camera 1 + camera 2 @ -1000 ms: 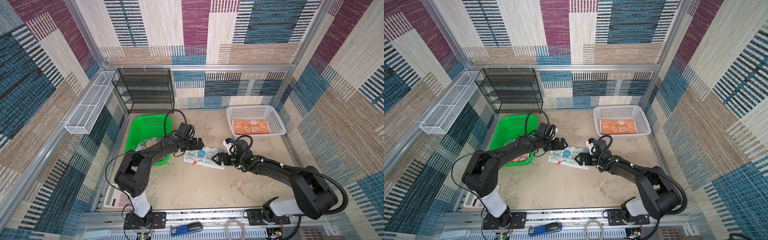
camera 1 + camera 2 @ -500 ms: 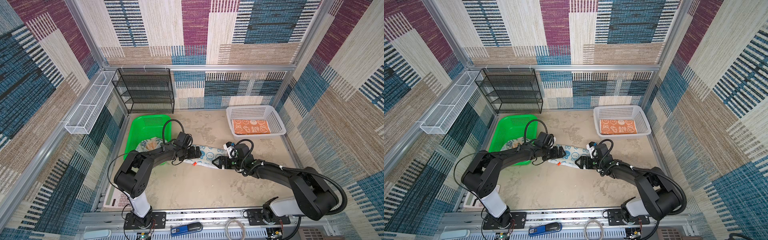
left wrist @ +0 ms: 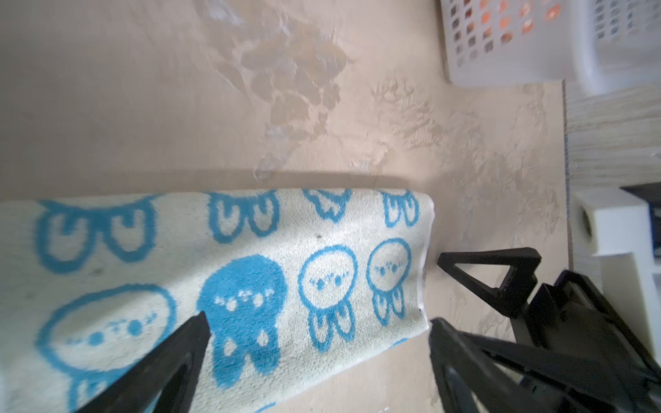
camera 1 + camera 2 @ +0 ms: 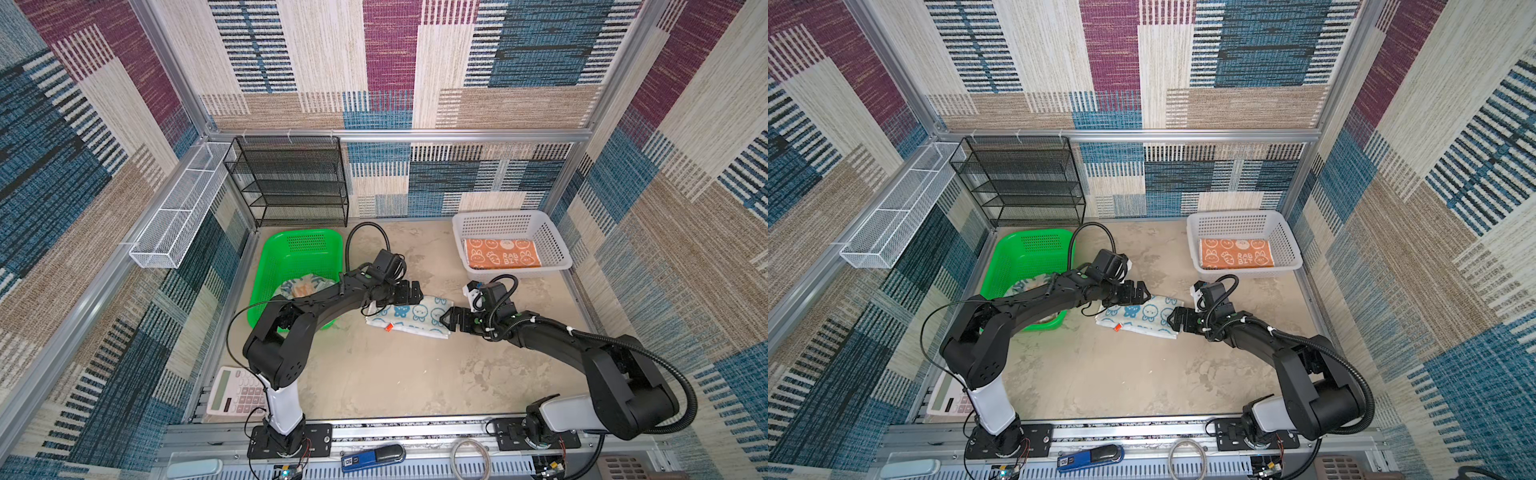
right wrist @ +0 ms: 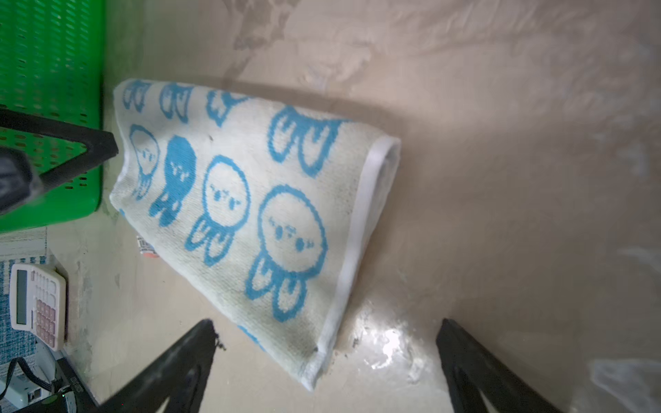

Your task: Fold and stack the towels

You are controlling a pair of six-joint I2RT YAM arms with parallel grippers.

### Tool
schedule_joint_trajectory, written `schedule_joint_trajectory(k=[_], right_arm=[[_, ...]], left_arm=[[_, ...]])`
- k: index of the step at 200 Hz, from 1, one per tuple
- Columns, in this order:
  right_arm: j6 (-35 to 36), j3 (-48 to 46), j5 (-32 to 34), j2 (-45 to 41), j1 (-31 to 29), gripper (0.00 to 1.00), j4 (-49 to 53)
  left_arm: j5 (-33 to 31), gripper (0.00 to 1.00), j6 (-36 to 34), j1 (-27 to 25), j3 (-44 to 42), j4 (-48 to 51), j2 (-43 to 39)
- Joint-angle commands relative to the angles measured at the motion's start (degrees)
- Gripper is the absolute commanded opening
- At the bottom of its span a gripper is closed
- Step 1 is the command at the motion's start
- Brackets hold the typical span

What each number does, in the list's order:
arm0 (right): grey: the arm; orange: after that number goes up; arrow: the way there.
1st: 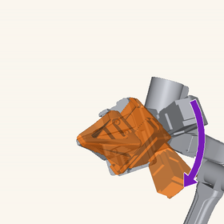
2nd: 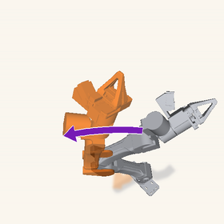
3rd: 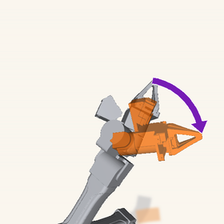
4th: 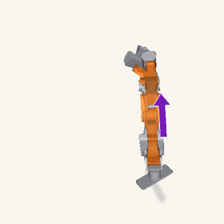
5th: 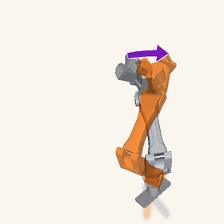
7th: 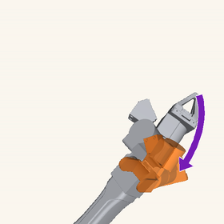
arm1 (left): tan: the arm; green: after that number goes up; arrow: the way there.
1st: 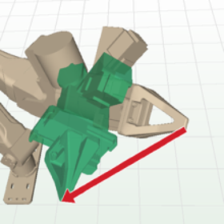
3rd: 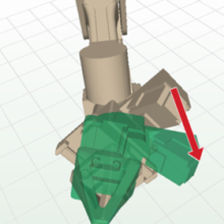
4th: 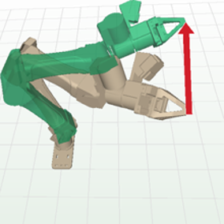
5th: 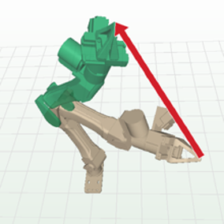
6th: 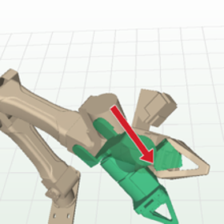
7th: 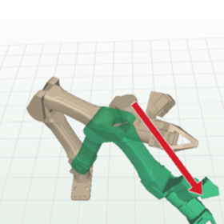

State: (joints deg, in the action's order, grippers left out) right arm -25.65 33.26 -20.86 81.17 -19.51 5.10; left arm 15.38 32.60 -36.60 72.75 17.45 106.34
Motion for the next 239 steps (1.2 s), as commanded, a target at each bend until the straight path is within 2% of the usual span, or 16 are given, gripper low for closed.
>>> schedule_joint_trajectory(k=[1, 32, 65, 118, 136, 184, 213, 239], right_arm=[[-1.63, -0.94, -2.27, 2.45, -0.02, 0.91, -3.31], [-3.21, -1.88, -5.41, 4.8, -0.19, 0.8, -6.9], [-3.87, -2.23, -5.95, 6.92, -0.89, 0.65, -9.18], [-3.79, -0.27, -4.54, 9.44, -0.88, 0.22, -10.51], [-2.52, 3.87, -4.38, 9.45, -0.57, 0.13, -7.78], [5.42, 23.8, -2.76, 11.46, 1.89, 0.0, 7.18], [8.08, 35.08, -2.99, 12.97, 5.34, 0.0, 13.15], [12.3, 46.62, -6.16, 16.57, 10.1, 0.0, 19.82]], left_arm=[[0.87, 0.99, 1.22, -0.3, -0.29, 0.1, 2.23], [1.15, 0.99, 2.11, -0.31, -3.78, -1.87, 2.64], [1.13, 0.99, 2.73, -0.41, -6.09, -2.9, 2.62], [1.06, 0.99, 2.56, -0.4, -6.46, -2.78, 2.55], [1.08, 0.99, 1.71, -0.4, -4.78, -1.64, 2.73], [-0.96, 0.99, -2.18, 0.11, 8.67, 5.91, 3.08], [-0.67, 0.99, -4.43, 0.9, 19.97, 10.69, 6.32], [-0.35, 0.99, -6.31, 1.01, 29.53, 13.42, 9.94]])
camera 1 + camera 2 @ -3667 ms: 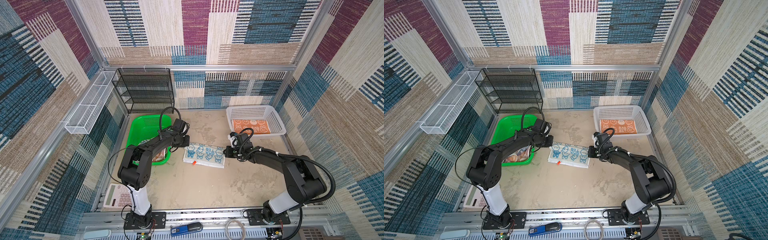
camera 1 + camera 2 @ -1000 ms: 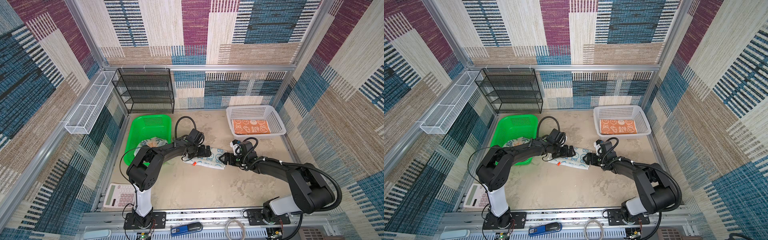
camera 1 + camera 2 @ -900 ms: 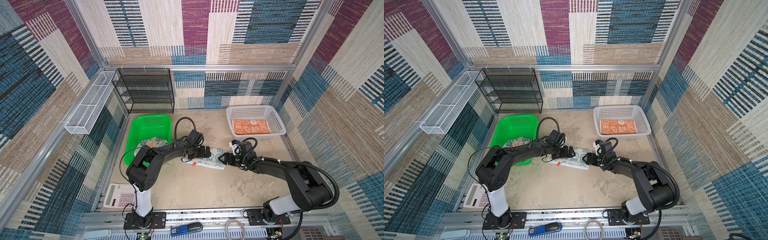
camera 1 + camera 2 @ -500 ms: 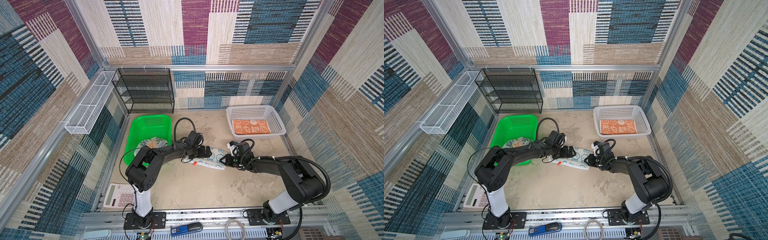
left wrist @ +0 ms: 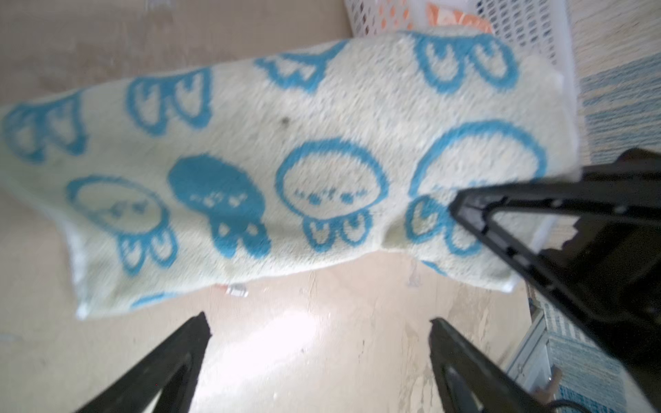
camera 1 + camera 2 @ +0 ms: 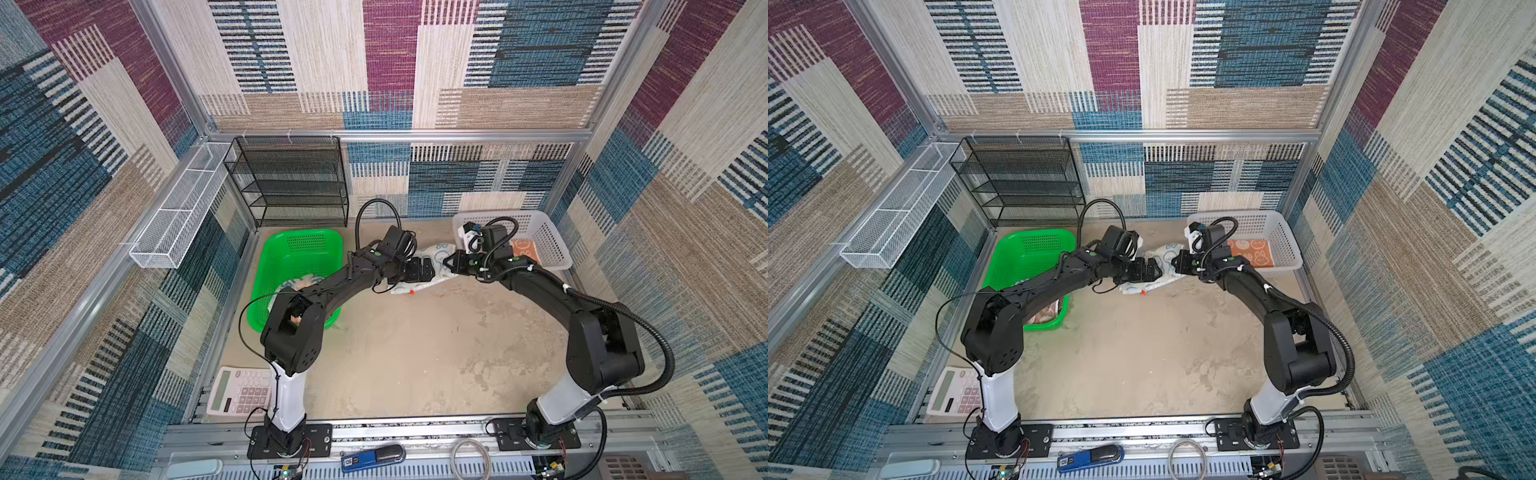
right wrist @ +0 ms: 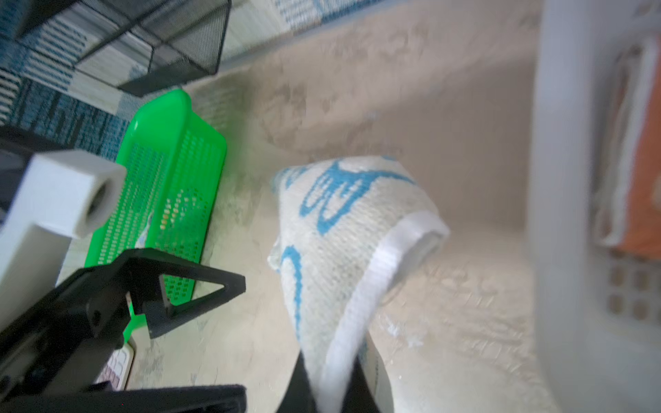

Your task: Fold and stack the towels

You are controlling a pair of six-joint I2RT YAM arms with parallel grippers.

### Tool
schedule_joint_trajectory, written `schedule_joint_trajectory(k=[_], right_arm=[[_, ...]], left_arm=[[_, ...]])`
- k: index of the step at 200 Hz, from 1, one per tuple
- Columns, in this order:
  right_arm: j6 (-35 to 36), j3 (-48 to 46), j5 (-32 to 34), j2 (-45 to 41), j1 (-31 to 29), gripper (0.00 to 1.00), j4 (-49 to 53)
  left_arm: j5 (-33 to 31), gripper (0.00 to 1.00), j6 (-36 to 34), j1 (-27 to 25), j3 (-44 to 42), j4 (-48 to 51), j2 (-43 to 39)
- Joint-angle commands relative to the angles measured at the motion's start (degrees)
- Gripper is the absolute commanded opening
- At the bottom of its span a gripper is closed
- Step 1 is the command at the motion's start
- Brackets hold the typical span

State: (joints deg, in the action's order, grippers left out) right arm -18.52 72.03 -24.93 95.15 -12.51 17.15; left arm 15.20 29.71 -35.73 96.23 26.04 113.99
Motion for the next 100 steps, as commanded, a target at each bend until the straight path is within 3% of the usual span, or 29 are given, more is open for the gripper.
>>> schedule_joint_trajectory(k=[1, 39, 100], right_arm=[[5.48, 8.38, -2.25, 2.8, 3.33, 0.0, 8.15], [12.35, 23.66, -4.4, 11.46, 10.51, 0.0, 18.55], [17.2, 27.68, -0.01, 20.62, 15.07, 0.0, 22.24]], left_arm=[[-0.17, 0.99, -3.52, 0.13, 6.46, 4.99, 2.46], [1.73, 0.99, -3.77, 0.07, 16.2, 7.04, 7.2], [1.29, 0.99, -4.88, 0.13, 20.7, 9.68, 10.83]])
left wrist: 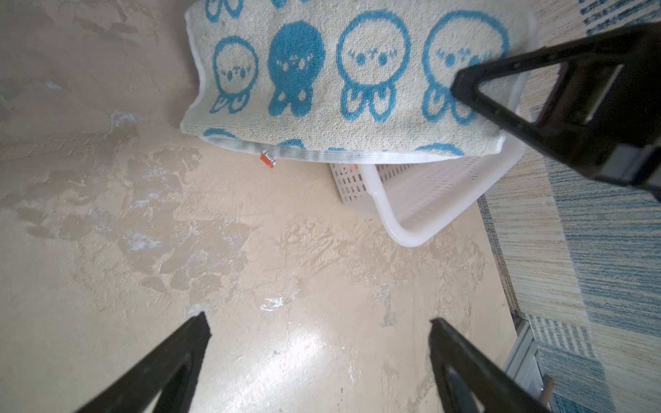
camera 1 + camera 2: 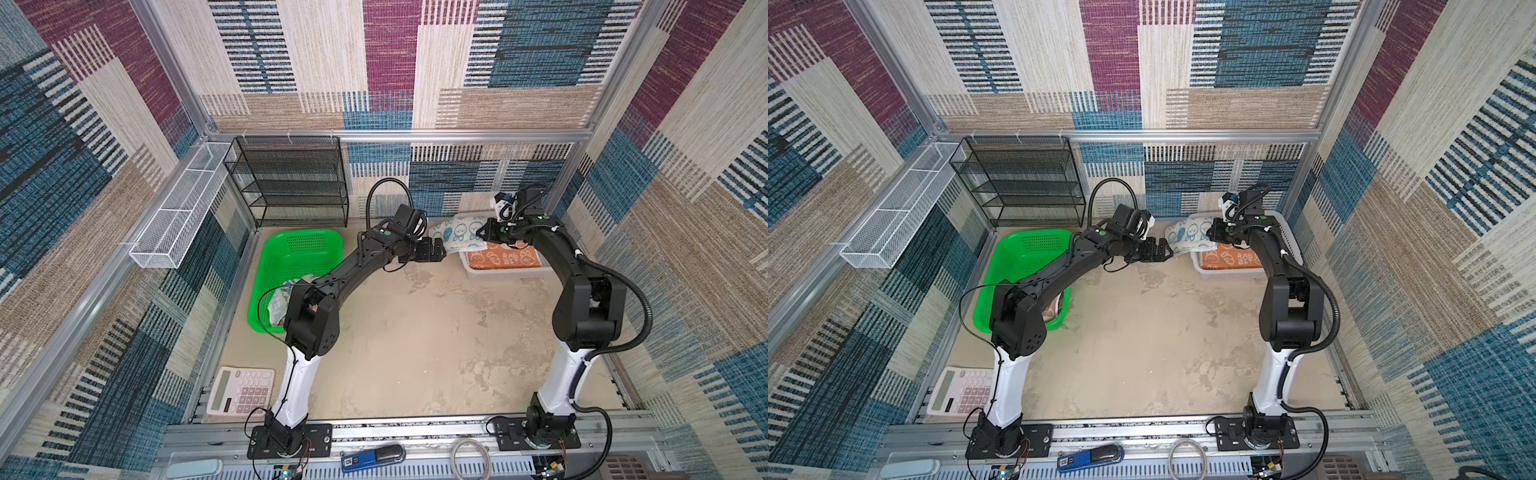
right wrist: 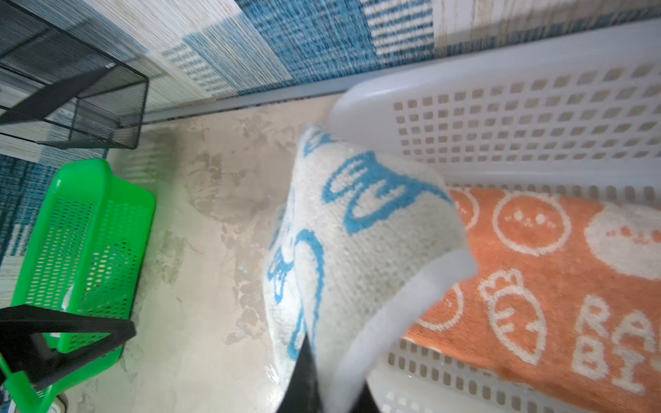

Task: Fold and stack the towels
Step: 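Carry the lifted towel with both grippers over the white basket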

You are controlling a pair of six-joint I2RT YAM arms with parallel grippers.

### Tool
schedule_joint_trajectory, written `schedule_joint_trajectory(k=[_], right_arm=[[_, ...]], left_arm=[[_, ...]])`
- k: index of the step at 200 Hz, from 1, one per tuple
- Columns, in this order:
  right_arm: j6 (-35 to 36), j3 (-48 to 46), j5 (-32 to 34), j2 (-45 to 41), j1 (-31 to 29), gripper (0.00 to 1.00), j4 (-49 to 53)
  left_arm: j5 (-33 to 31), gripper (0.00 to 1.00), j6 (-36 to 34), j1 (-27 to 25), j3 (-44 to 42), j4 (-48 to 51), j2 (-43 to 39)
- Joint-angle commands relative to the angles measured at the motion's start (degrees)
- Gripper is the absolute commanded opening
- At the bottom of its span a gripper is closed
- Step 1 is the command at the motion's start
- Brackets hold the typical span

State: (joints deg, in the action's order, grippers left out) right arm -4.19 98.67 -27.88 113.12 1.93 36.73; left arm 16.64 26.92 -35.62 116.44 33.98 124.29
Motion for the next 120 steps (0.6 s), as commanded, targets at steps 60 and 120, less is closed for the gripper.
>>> schedule_joint_trajectory(k=[60, 120], right_arm=[[-0.38, -4.32, 0.98, 7.81, -2.05, 0.0, -2.96], [-4.51, -3.99, -1.27, 10.06, -9.1, 0.0, -7.02]], left_arm=[[-0.69, 0.99, -2.02, 0.96, -1.44, 1.44, 0.79], [-1.5, 0.99, -2.18, 2.82, -4.45, 1.36, -1.52]])
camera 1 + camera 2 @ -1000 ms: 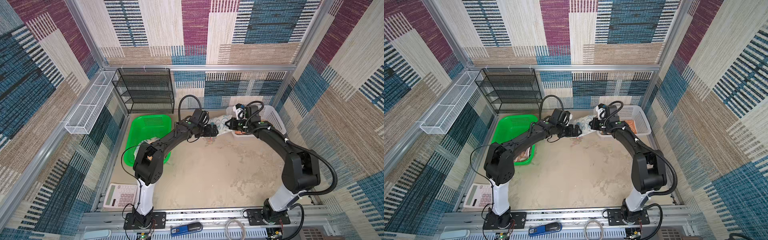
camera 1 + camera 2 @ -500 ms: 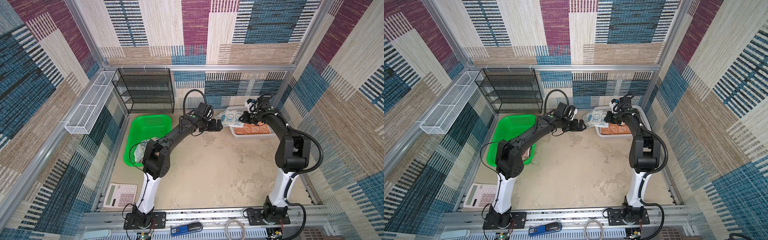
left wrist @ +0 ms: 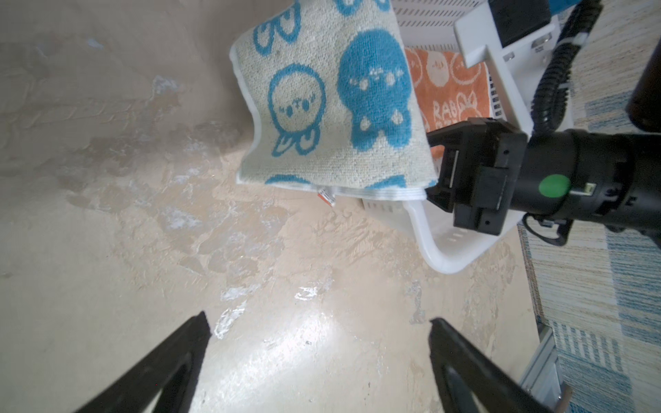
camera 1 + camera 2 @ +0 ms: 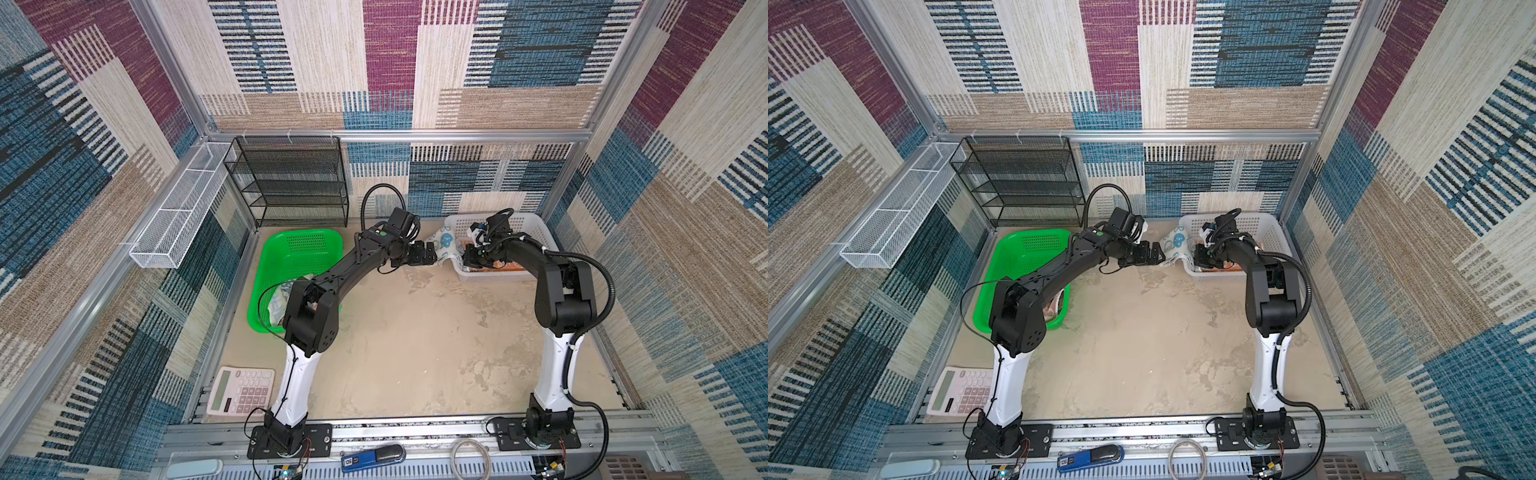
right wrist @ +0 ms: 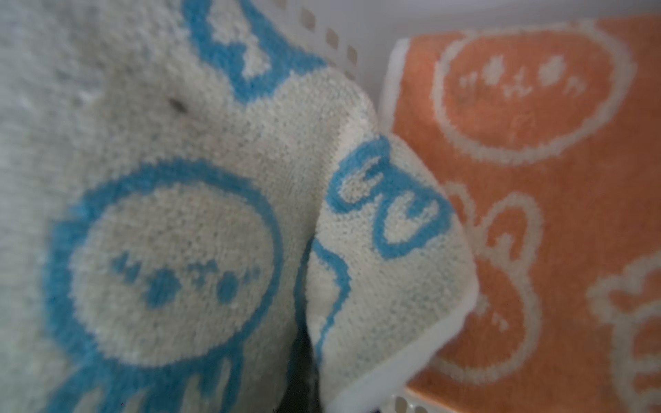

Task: Fold and stack the towels
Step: 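Carry the lifted towel with both grippers over the white basket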

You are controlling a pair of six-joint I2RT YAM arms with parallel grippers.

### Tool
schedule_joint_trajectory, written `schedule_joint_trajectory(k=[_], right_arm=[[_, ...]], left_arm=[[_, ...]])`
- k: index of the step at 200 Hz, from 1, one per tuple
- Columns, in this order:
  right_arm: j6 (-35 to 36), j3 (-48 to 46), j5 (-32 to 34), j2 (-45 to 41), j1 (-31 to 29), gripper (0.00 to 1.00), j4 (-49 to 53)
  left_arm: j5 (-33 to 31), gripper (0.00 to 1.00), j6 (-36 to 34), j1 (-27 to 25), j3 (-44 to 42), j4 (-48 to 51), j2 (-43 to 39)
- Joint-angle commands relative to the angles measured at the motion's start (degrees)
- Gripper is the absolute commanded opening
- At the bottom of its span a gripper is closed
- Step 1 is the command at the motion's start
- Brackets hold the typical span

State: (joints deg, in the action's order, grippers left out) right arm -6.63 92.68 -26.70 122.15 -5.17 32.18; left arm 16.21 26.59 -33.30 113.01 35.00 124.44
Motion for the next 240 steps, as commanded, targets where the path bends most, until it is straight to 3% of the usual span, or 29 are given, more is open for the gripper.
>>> schedule_joint_trajectory(k=[1, 44, 99, 151, 187, 215, 240], right_arm=[[-2.06, 2.07, -2.47, 1.1, -2.06, 0.0, -2.43], [1.16, 4.06, -1.73, -2.3, -1.57, 0.0, 0.38], [6.77, -4.7, -4.1, -10.87, 5.64, 0.0, -1.32], [13.04, -1.74, 4.68, -9.0, 7.67, 0.0, 2.84], [12.74, -3.67, 4.29, -11.88, 8.99, 0.0, 0.2], [13.54, -3.04, 11.73, -10.59, 9.95, 0.0, 1.21], [13.72, -2.42, 14.34, -9.36, 10.42, 0.0, 1.75]], left_arm=[[-1.08, 0.99, -1.91, 0.51, -1.07, 0.33, -1.71], [-1.08, 0.99, -2.17, 0.78, -0.85, 0.85, -2.26], [0.92, 0.99, -1.24, -0.71, 5.11, 2.02, 2.2], [0.97, 0.99, -1.3, -0.89, 7.09, 3.25, 4.51], [1.44, 0.99, -0.8, -1.15, 9.35, 3.32, 6.37], [1.37, 0.99, -0.84, -1.33, 10.55, 3.82, 7.08], [1.21, 0.99, -1.01, -1.42, 10.9, 4.1, 7.19]])
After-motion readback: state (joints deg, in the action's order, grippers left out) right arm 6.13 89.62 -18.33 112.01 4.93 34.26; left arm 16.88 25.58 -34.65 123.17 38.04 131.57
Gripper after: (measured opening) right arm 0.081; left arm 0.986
